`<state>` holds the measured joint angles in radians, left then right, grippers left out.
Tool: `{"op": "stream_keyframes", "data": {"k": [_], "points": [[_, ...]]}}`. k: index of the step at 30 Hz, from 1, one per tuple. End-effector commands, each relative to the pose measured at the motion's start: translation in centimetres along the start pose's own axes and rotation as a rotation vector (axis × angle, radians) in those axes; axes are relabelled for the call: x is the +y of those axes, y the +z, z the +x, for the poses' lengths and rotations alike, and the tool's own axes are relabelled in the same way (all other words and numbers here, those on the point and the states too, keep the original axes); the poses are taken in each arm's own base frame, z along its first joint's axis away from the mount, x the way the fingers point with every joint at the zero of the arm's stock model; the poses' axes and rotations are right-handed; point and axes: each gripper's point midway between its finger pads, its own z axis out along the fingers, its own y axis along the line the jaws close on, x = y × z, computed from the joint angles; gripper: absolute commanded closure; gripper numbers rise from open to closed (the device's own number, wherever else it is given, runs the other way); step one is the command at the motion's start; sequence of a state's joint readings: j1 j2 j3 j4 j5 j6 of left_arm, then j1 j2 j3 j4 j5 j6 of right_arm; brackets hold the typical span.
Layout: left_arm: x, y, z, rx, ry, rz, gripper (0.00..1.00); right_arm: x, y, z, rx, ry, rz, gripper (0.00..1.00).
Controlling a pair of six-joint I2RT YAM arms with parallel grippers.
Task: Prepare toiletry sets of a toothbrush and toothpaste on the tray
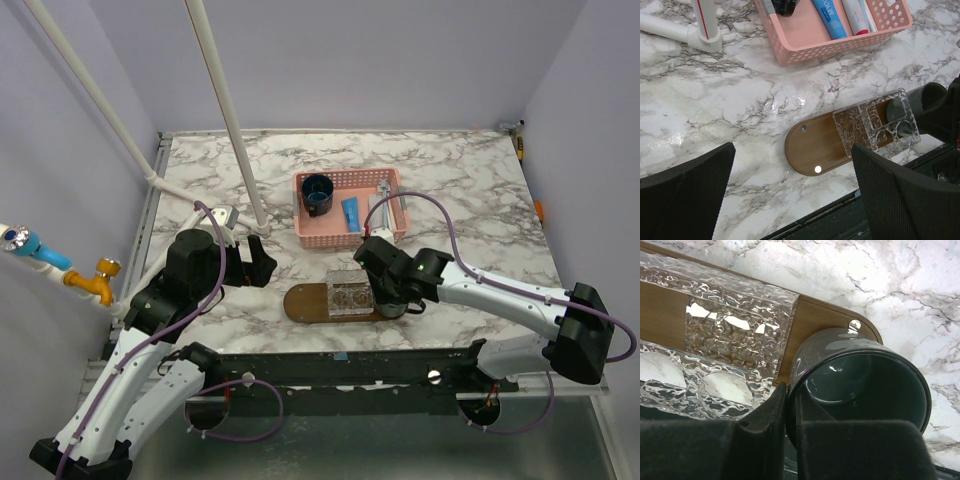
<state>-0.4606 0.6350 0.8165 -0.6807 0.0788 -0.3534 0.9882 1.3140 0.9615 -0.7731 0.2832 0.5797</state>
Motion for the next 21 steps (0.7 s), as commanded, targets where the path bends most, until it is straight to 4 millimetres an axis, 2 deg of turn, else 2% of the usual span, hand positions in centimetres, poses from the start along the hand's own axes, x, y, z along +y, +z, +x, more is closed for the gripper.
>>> {"op": "stream_keyframes", "data": {"k": [1, 6, 21], "points": [[-0.4, 0.0, 0.0, 0.002, 0.016, 0.025, 0.01, -0.1, -0.2, -0.4, -0.041, 0.023, 0.006, 0.88], [-0.4, 0.0, 0.0, 0.000, 0.016, 0.025, 0.01, 0.0, -0.4, -0.5, -0.044, 0.028, 0.004, 0.82], [-0.4, 0.0, 0.0, 0.001, 0.016, 0.026, 0.01, -0.2, -1.9, -1.5, -0.083, 0.055, 0.011, 0.78]]}}
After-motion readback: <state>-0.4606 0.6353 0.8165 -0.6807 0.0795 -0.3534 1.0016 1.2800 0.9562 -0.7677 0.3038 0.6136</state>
